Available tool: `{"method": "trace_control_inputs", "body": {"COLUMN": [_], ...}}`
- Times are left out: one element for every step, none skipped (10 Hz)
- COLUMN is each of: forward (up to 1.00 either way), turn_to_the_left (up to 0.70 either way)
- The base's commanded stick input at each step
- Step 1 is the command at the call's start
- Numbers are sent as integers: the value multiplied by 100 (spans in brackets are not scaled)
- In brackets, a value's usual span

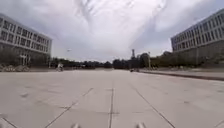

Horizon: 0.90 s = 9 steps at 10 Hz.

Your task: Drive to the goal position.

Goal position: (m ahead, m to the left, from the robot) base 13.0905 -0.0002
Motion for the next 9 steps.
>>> {"method": "trace_control_inputs", "body": {"forward": [70,70,70,70,70,70,70,70,70], "turn_to_the_left": [0,0,0,0,0,0,0,0,0]}}
